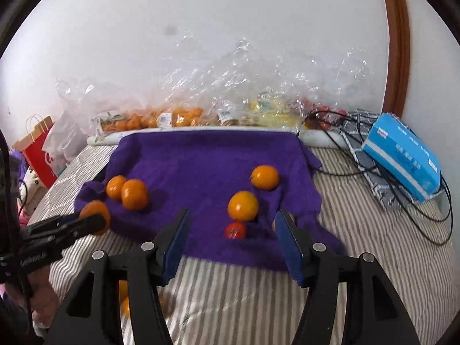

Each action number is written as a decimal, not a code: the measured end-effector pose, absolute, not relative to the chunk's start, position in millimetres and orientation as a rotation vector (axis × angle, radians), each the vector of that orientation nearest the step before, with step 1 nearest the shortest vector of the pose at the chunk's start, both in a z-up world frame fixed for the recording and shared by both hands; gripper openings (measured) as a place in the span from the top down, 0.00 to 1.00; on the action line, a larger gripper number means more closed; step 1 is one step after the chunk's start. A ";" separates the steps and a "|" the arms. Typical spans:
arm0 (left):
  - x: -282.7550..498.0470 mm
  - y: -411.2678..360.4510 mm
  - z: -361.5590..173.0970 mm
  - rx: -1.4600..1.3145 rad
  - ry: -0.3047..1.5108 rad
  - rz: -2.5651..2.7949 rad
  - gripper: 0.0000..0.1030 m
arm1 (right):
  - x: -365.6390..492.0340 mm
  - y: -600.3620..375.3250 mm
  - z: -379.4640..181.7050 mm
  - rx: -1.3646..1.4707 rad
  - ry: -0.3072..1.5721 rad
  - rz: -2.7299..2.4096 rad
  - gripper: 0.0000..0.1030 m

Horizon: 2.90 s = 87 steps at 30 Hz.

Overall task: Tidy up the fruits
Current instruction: 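Lift the held large orange with the left gripper while the right gripper grasps an orange from the bed, then place the large orange on the towel with the left gripper while the right gripper carries its orange over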

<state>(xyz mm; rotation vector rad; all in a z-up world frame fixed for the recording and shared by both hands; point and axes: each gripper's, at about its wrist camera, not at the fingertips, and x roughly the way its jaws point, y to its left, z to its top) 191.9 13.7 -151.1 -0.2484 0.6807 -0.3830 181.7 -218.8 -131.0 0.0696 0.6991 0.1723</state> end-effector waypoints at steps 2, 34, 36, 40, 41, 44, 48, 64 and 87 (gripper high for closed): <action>189.8 13.5 -149.1 -0.248 0.670 -0.388 0.60 | 174.2 -216.9 -133.3 0.067 0.711 0.168 0.42; 151.7 61.3 -128.7 -0.233 0.571 -0.191 0.60 | 128.5 -164.1 -151.0 0.121 0.841 0.202 0.51; 151.3 68.3 -131.8 -0.253 0.579 -0.182 0.60 | 129.9 -158.9 -152.1 0.116 0.847 0.197 0.51; 150.1 74.5 -134.1 -0.288 0.585 -0.188 0.60 | 132.4 -147.6 -156.2 0.081 0.857 0.187 0.51; 149.5 73.7 -134.0 -0.284 0.583 -0.186 0.60 | 132.6 -144.0 -158.0 0.062 0.861 0.176 0.51; 148.2 70.7 -134.0 -0.265 0.581 -0.184 0.60 | 132.2 -137.2 -163.6 0.010 0.873 0.159 0.52; 146.7 65.4 -133.2 -0.235 0.574 -0.183 0.60 | 129.4 -132.7 -168.4 -0.043 0.868 0.137 0.52; 153.9 70.6 -137.0 -0.268 0.604 -0.190 0.60 | 143.5 -142.5 -178.5 -0.037 0.885 0.125 0.54; 167.7 62.2 -138.1 -0.232 0.660 -0.175 0.60 | 139.0 -165.6 -180.0 -0.024 0.866 0.189 0.68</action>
